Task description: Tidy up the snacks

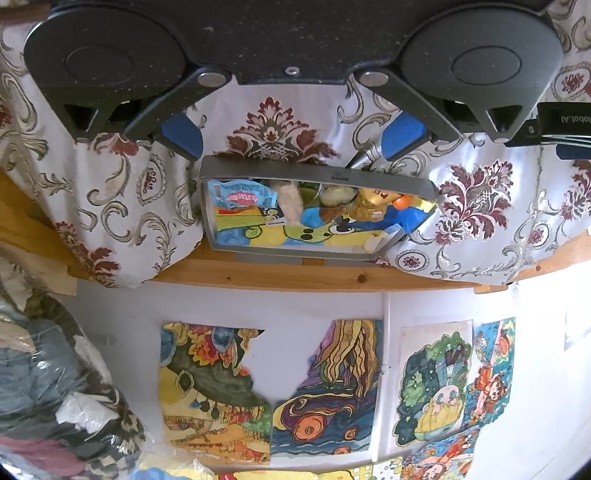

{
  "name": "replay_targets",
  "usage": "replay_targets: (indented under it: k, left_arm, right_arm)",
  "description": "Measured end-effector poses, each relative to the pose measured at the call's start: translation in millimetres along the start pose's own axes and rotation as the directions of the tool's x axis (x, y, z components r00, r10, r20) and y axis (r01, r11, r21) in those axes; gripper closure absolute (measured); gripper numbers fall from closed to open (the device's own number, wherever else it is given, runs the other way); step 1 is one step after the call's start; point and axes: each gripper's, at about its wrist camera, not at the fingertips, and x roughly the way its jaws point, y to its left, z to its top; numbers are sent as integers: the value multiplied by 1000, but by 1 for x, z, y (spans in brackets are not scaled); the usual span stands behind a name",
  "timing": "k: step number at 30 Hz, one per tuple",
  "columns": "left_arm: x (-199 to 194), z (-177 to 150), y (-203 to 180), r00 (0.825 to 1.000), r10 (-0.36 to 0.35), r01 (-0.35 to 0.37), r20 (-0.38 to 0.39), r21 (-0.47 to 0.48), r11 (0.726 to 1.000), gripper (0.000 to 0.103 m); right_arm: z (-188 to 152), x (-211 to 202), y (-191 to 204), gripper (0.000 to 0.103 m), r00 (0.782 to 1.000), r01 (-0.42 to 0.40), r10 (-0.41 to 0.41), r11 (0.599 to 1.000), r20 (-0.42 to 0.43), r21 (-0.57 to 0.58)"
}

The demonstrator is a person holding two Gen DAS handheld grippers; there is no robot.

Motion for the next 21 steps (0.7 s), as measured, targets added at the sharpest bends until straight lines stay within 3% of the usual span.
replay_targets:
  k: [11, 21]
  left_arm:
    - [-27, -20, 4, 1000, 5, -5, -17, -23, 1000, 0]
    - [-44, -45, 3, 998, 11, -11, -57, -14, 1000, 0]
  right_arm:
    - [-17, -35, 8, 1, 1000, 0, 0, 1000, -4, 4]
    - [-43, -59, 8, 1, 997, -24, 24, 1000, -70, -10]
